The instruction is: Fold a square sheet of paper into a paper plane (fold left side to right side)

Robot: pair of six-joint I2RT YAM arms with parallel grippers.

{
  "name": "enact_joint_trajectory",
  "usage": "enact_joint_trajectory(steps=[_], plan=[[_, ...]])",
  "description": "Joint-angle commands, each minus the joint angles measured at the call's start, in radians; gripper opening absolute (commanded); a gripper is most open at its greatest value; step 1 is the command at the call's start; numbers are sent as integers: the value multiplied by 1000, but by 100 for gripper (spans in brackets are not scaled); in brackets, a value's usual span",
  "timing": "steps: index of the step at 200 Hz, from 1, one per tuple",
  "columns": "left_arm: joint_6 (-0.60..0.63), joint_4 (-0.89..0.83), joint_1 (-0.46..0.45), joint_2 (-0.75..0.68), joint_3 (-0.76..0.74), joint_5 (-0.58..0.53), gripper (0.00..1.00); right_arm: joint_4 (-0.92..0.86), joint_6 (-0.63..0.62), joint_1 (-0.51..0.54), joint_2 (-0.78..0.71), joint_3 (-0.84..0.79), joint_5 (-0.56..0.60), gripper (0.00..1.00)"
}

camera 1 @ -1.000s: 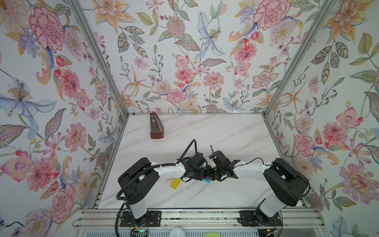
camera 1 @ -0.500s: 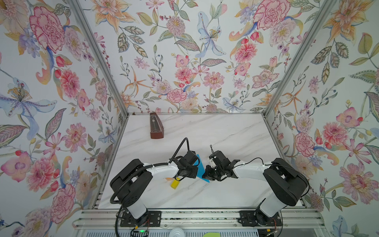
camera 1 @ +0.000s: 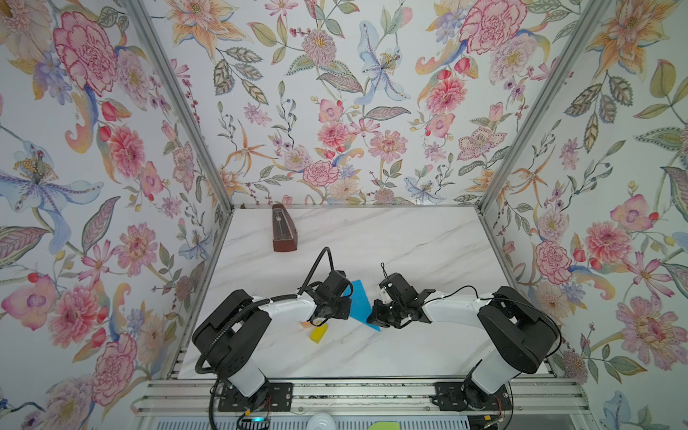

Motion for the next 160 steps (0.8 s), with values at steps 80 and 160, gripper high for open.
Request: enact_joint_trajectory(steps=[80,160], plan=[[-33,-150,-101,-71,106,29,0,-125,28,17,54,-3,46,0],[-56,-111,-170,89,155,119,0,-124,28,18,58,-6,49,0]])
